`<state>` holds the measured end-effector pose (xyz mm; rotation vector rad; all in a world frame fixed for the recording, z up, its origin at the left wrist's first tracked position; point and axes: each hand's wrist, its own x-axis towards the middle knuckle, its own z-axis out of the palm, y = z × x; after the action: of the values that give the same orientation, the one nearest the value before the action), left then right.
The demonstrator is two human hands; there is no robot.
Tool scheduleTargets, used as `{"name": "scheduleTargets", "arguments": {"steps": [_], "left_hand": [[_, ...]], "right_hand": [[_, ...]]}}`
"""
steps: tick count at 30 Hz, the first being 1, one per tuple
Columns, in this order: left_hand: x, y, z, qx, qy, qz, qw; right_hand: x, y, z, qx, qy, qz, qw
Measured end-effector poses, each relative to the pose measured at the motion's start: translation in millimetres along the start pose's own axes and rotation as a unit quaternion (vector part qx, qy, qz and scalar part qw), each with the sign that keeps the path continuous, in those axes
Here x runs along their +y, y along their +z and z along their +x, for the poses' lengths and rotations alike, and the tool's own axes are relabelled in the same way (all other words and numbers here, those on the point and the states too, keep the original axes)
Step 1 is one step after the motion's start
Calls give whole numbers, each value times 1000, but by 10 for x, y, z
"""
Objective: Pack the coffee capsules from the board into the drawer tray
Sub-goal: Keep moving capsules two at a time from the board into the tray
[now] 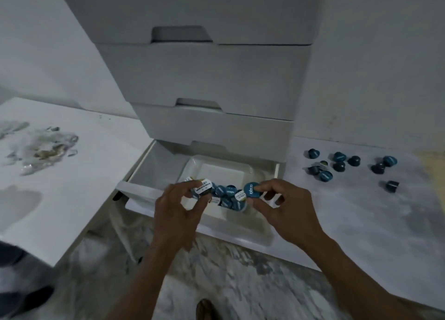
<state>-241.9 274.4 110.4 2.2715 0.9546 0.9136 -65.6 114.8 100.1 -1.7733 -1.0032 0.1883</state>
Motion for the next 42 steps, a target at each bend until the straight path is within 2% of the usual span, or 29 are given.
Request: {"name": "scheduleTargets", "arguments": {"steps": [3, 7, 16, 24, 30, 42], "left_hand": [[-488, -194, 493, -27, -6, 31, 999], [-966, -291, 1029, -120, -8, 55, 991], [-1596, 274, 1634, -301, 11, 114, 947], [-1856, 748, 1916, -377, 37, 146, 914], [-1955, 939, 1995, -405, 72, 151, 899], [-2026, 1025, 2062, -427, 120, 194, 875]], "right_hand": [[-47, 353, 308, 14, 36, -29, 999], [-45, 749, 586, 27, 65, -76, 995], [320, 1423, 959, -38, 137, -123, 982], [676, 1911, 1384, -101, 164, -130, 973], [924, 2107, 1551, -168, 195, -138, 957], [1075, 2223, 1562, -197, 211, -115, 950]]}}
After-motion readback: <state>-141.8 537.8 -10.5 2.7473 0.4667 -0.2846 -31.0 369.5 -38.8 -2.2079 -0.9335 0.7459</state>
